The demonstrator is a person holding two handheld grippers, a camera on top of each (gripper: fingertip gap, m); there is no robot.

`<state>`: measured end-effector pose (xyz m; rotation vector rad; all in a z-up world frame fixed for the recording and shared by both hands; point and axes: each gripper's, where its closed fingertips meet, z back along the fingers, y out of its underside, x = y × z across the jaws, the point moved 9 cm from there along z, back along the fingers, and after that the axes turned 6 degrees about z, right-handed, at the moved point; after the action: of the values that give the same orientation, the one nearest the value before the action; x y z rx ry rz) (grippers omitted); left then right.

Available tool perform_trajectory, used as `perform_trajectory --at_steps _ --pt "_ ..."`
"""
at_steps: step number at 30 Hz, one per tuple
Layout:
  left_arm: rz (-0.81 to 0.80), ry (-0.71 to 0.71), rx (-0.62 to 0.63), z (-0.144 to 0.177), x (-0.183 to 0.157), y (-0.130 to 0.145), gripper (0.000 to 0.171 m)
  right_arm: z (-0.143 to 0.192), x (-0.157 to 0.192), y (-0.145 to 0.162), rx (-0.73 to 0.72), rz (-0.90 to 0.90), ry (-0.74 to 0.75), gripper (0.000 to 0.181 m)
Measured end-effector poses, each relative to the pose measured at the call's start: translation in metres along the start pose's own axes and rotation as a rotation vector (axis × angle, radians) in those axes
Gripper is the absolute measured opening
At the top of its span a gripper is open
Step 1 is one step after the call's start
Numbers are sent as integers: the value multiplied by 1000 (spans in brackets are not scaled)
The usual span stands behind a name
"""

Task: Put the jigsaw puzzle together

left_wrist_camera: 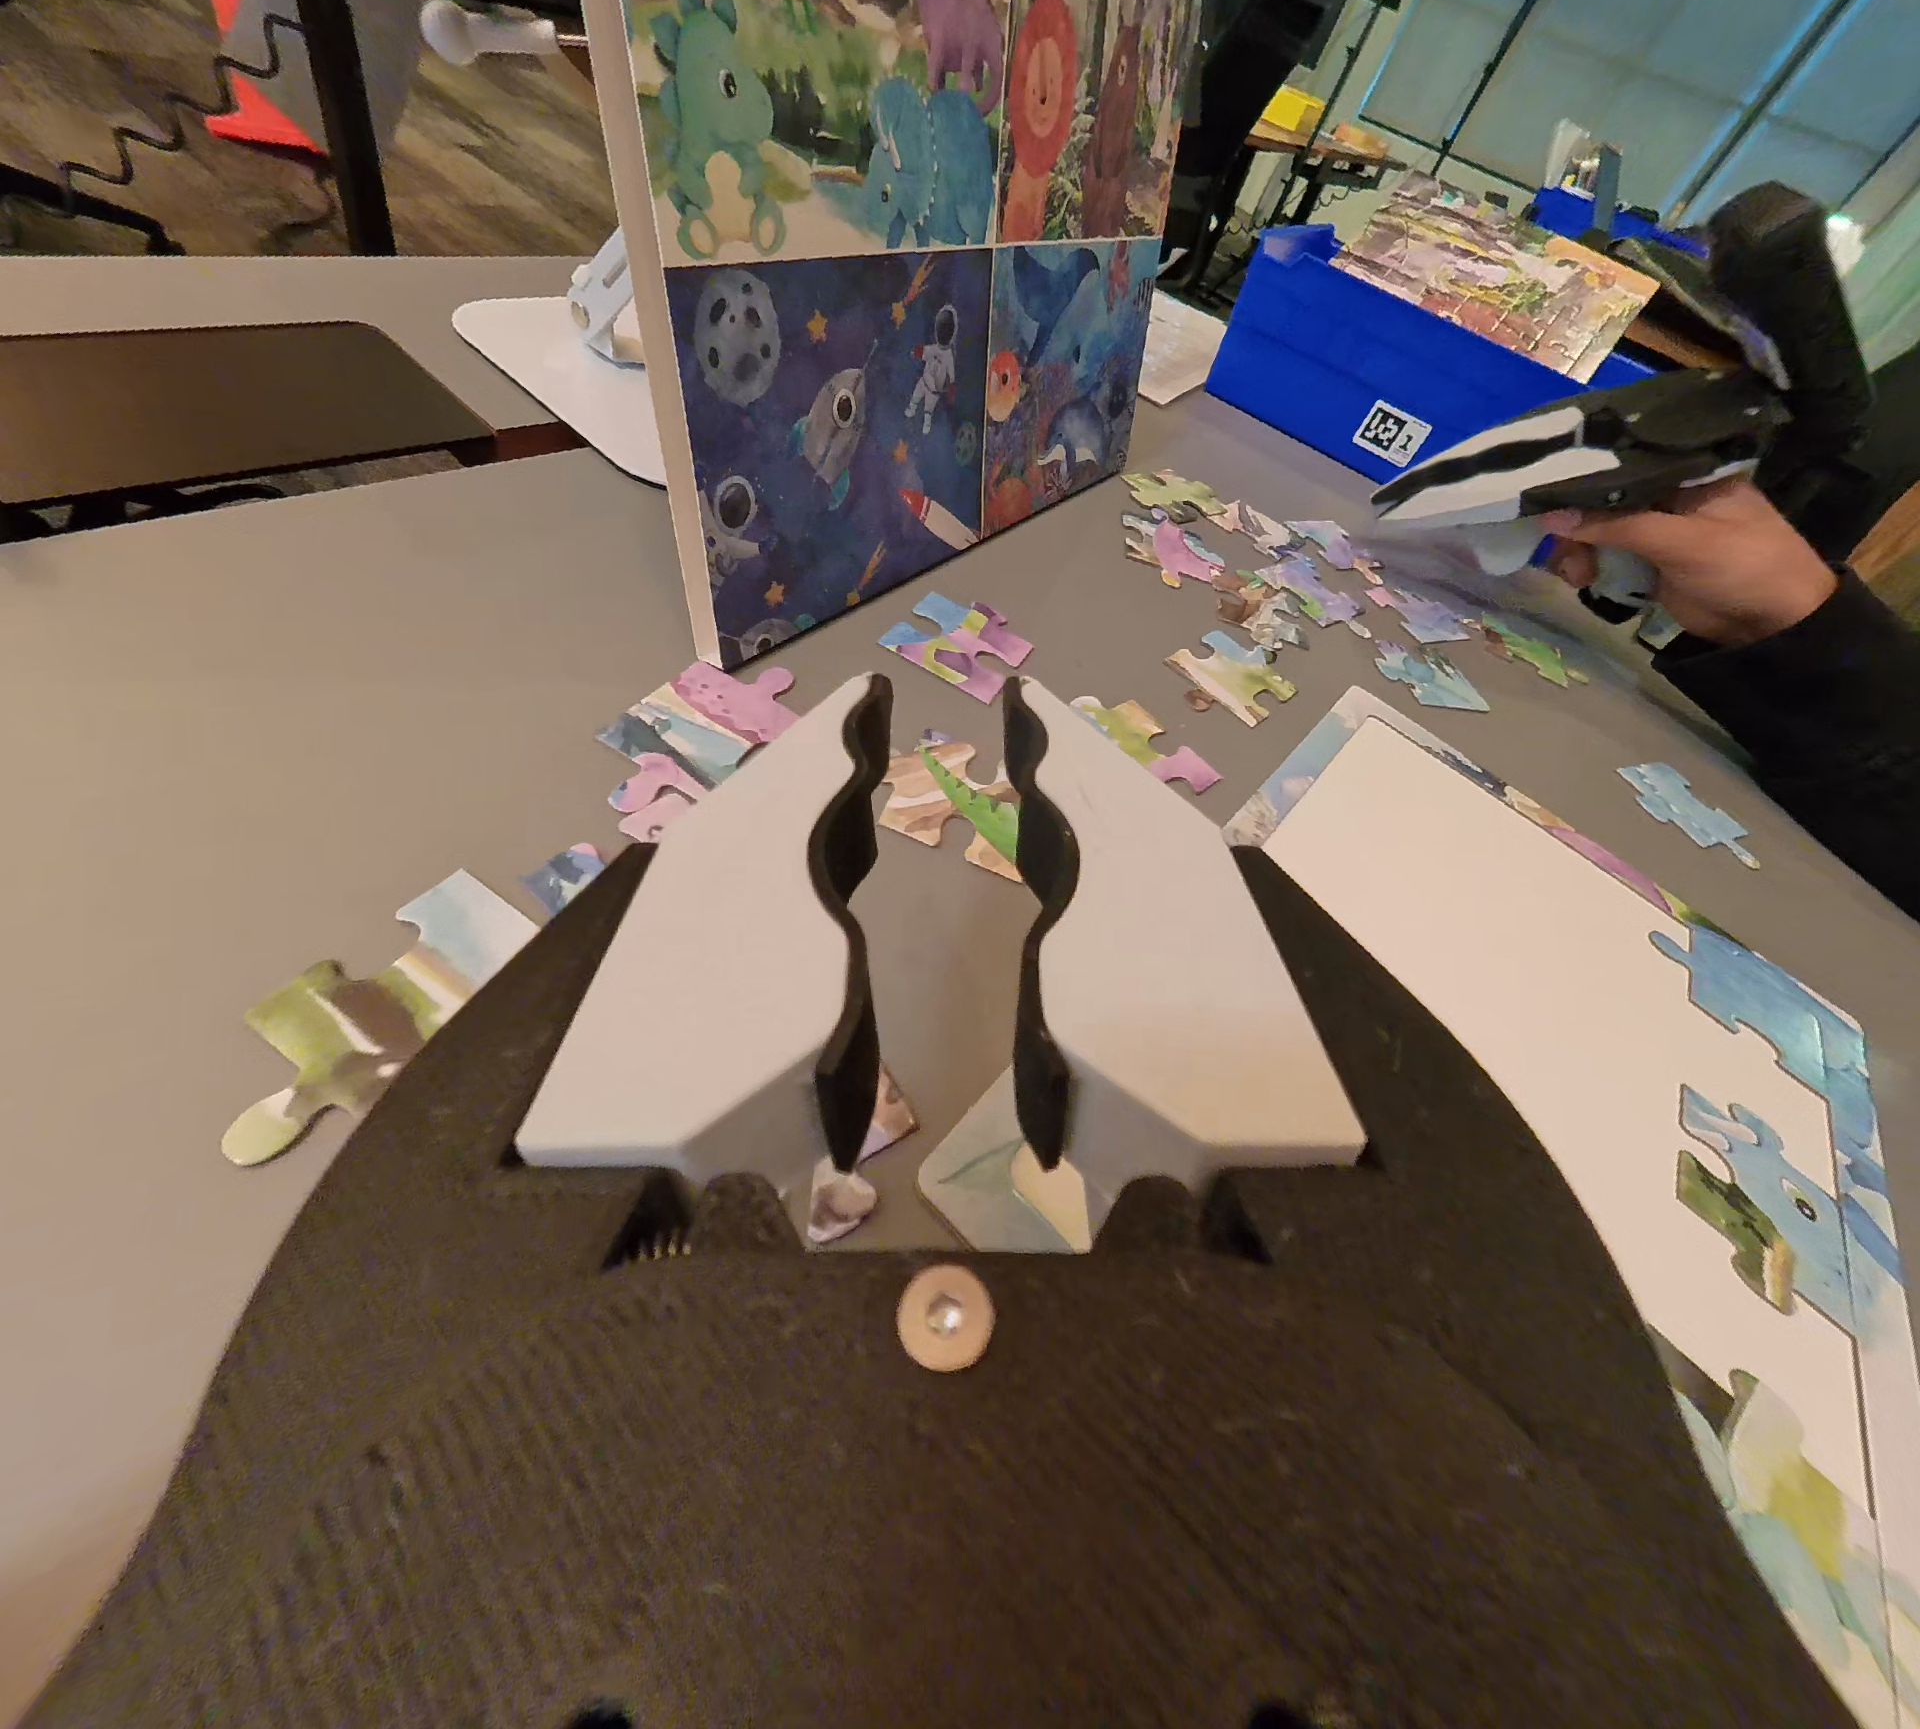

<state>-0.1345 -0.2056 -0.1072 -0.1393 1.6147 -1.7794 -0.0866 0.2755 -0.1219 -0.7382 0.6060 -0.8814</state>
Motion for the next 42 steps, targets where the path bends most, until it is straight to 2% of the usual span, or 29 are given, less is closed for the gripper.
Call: perform_trajectory --at_steps 2,5,8,12,16,23,29,34,39,42 --pt "-4 1 9 -2 -1 2 19 2 26 -22 -86 21 -45 17" --pt "-14 -4 16 -3 -1 3 19 -7 87 -56 -204 46 -227 19" --pt "-14 2 0 -1 -3 1 20 -27 141 -75 -157 133 -339 25" --pt "-17 18 -30 2 -8 -4 21 -48 172 -84 -109 186 -341 26" --pt "-21 19 -27 0 -9 -3 21 -69 187 -88 -63 86 -428 32" --pt "4 41 -49 1 -9 -5 22 -86 198 -88 -3 190 -304 30" --pt "15 36 -47 1 -5 -4 22 -93 186 -80 36 176 -266 32" --pt "32 46 -53 0 -5 -3 22 -87 171 -79 45 228 -122 31" --pt "27 39 -38 -2 -3 -1 22 -89 187 -87 -45 106 -312 32" --pt "38 49 -41 -2 -3 -1 22 -96 187 -83 31 180 -245 36"
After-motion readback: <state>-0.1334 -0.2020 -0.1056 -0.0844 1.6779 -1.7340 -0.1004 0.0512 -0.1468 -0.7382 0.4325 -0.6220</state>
